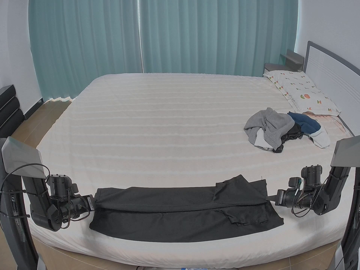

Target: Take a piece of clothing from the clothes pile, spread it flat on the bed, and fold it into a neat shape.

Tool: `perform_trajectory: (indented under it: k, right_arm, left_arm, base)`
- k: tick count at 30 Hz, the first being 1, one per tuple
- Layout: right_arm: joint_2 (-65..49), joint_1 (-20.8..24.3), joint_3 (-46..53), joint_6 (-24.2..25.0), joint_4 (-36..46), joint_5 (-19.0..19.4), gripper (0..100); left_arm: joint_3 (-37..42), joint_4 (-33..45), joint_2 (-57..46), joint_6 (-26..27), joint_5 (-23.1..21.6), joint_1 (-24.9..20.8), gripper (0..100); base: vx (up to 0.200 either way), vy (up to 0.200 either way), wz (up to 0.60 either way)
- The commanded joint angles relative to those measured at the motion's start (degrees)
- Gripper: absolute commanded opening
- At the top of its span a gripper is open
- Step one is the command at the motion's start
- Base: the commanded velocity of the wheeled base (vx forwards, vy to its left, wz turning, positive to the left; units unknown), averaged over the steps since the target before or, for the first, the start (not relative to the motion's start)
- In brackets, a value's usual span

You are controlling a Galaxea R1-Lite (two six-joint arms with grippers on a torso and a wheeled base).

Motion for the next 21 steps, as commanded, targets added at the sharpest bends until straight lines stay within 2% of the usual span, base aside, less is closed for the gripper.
perform_trajectory:
  k: [1, 2, 4, 5, 11, 16, 18, 20, 21]
  right_arm:
    - [1.9, -0.3, -0.2, 0.0, -0.5, 0.0, 0]
    - [2.3, -0.3, -0.2, 0.0, -0.7, 0.0, 0]
    - [3.1, -0.2, 0.1, 0.0, -2.0, 0.0, 0]
    - [3.3, -0.2, 0.4, 0.0, -2.8, 0.1, 100]
    - [1.3, -0.8, -0.2, 3.2, -6.2, 0.2, 100]
    - [-1.1, -1.2, -4.0, 10.4, -5.6, -0.4, 100]
    - [-0.5, -1.2, -6.0, 14.3, -5.0, -1.0, 100]
    - [0.1, -1.2, -6.6, 16.0, -5.0, -1.0, 100]
    - [1.4, -1.1, -7.6, 17.8, -4.9, -1.0, 100]
  left_arm:
    - [1.4, -0.5, 1.7, -0.1, 0.0, -0.1, 0]
    - [1.3, -0.5, 1.8, -0.1, 0.0, -0.1, 100]
    - [1.3, -0.6, 2.2, -0.1, 0.1, -0.1, 100]
    - [1.4, -0.6, 2.2, -0.1, 0.1, -0.1, 100]
    - [2.1, -0.8, 1.7, -0.3, 0.1, 0.1, 100]
    - [0.6, -0.8, -0.7, -1.7, 0.2, 1.3, 100]
    - [-2.2, -0.3, -1.9, -5.1, 0.2, 1.3, 100]
    - [-4.5, 0.2, -2.3, -8.1, 0.2, 1.2, 100]
    - [-7.4, 2.0, -2.5, -11.5, 0.2, 1.0, 100]
  base:
    - [0.0, 0.0, 0.0]
    - [0.0, 0.0, 0.0]
    - [0.0, 0.0, 0.0]
    - [0.0, 0.0, 0.0]
    - [0.0, 0.0, 0.0]
    - [0.0, 0.0, 0.0]
    - [0.0, 0.0, 0.0]
    - [0.0, 0.0, 0.0]
    - [0.0, 0.0, 0.0]
